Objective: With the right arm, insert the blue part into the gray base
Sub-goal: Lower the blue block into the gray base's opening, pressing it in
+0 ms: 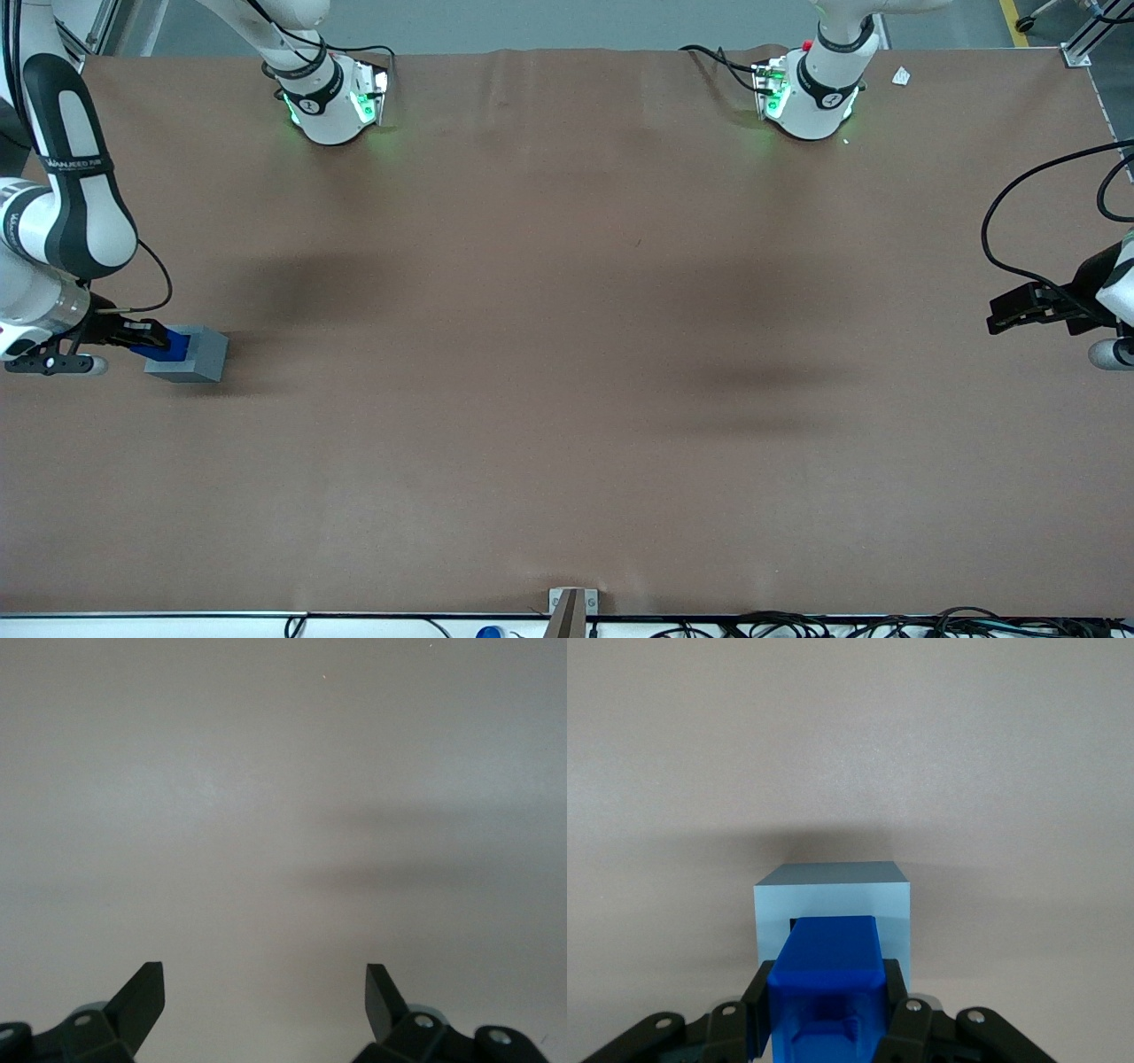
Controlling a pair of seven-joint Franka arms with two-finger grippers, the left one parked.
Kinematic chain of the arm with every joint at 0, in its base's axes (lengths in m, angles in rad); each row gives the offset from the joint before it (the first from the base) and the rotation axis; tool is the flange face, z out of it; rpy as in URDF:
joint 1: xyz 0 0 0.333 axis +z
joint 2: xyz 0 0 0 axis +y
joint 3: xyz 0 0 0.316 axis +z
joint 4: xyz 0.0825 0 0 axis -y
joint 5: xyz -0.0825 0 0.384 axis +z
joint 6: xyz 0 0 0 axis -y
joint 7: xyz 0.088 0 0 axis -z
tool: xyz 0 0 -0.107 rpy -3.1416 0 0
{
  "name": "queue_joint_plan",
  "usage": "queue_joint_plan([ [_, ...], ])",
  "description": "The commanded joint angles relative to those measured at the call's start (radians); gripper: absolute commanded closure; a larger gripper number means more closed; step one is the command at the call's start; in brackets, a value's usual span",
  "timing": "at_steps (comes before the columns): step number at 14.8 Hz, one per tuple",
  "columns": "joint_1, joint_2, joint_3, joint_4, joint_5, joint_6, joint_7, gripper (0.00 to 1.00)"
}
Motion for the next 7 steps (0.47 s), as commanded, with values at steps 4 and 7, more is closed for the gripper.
queue_joint_plan([
  [4,-0.025,0.017,0.021,-0.038,0.016,0.029,-0.017,0.91],
  [7,-0.023,0.02,0.021,-0.04,0.024,0.035,-0.016,0.91],
])
